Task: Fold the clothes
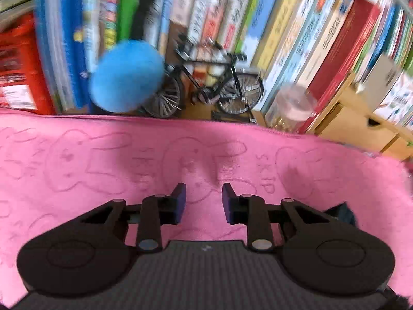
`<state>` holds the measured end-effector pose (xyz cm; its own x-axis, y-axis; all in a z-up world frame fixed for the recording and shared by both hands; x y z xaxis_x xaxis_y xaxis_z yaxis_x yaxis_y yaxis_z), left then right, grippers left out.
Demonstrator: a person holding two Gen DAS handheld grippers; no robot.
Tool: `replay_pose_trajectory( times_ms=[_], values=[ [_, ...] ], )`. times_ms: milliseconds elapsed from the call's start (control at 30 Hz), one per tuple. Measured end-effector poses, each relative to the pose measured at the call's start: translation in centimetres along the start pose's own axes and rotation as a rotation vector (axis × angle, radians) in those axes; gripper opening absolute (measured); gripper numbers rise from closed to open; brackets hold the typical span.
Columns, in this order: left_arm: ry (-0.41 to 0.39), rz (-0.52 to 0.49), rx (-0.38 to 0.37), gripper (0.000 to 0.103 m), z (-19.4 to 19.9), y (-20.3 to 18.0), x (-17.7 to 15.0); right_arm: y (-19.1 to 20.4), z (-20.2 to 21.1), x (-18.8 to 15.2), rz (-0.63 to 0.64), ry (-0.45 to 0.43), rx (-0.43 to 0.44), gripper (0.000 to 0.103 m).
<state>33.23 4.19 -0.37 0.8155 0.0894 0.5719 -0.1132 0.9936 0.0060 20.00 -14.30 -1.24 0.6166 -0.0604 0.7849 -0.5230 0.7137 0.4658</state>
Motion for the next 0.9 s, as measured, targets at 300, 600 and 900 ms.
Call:
replay_pose_trajectory(
  times_ms=[300,600,900],
  values=[
    [-0.160,-0.065,-0.097,0.059,14.3,2.4,-9.1,0.8,2.8,1.1,-0.044,-0.112,0.123,0.100],
    [-0.273,-0.195,-0.052,0.078,18.9,3.1,-21.3,7.9,15.3,-2.6,0.238,-0.090,-0.059,0.103],
    [-0.250,-0.158,-0.013,0.088,17.9,4.3,-26.1,11.7,17.8,-12.8,0.319,0.047,-0.255,0.103]
  ],
)
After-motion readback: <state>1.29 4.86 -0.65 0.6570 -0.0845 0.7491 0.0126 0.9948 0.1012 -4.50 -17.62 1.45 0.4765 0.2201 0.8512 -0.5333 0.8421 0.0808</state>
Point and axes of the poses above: each gripper's, at about its wrist camera, not at the fingertips, and z roughly against the way its jaws point, y to its left, x to its top, the point moved 8 cm from there along -z, roughly the way its jaws point, and after that the axes turned 13 degrees about x, right-handed, at the moved point
